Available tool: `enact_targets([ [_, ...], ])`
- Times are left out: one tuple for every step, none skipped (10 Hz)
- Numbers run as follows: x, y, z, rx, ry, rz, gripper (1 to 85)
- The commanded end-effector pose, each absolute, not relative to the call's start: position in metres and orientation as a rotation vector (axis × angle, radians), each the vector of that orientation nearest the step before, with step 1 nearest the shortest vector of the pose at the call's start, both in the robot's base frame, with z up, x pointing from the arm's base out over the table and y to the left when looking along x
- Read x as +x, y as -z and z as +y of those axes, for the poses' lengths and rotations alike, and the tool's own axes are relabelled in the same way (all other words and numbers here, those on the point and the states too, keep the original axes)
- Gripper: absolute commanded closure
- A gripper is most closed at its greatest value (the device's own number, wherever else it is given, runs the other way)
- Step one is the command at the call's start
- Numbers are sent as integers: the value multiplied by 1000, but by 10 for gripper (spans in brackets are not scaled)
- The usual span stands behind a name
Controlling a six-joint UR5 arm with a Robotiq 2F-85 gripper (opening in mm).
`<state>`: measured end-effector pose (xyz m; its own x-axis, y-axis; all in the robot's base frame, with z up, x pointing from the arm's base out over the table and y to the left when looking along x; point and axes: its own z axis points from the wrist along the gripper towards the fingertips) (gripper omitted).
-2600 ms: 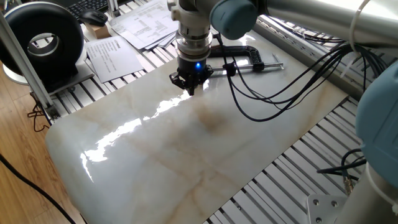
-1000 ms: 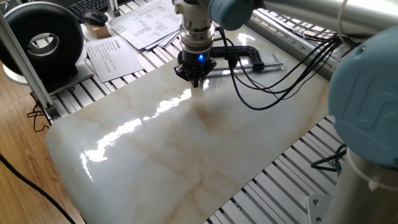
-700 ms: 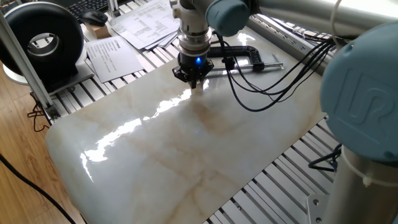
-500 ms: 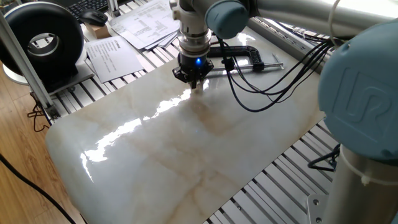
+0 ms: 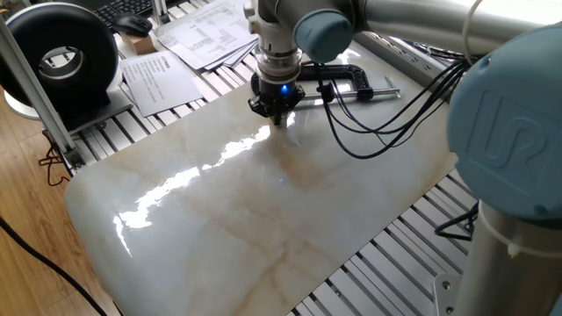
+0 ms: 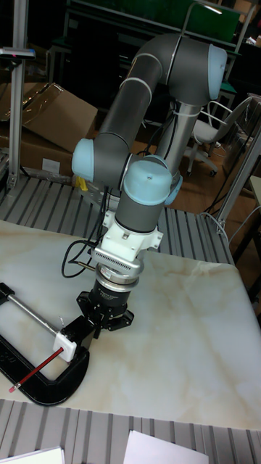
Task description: Sharpen the pencil with a pencil sharpener
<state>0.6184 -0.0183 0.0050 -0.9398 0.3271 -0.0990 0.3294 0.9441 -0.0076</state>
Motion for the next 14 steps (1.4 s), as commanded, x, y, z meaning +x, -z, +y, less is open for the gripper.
enact_targets([
  [616, -5, -23, 505, 24, 3004, 840],
  [614, -8, -25, 493, 32, 3008, 840],
  [611, -11, -30, 470, 40, 3011, 840],
  [608, -14, -38, 441, 59, 3011, 840],
  [605, -15, -44, 419, 69, 3011, 840],
  [605, -15, -49, 401, 90, 3008, 840],
  [604, -16, -54, 380, 109, 3006, 840],
  [602, -20, -61, 365, 147, 3007, 840],
  [599, -23, -64, 362, 176, 3009, 840],
  [596, -28, -64, 357, 198, 3012, 840],
  [593, -35, -66, 343, 224, 3012, 840],
  [590, -43, -70, 317, 257, 3016, 840],
  [587, -52, -80, 272, 316, 3022, 840],
  [584, -61, -86, 240, 352, 3029, 840],
])
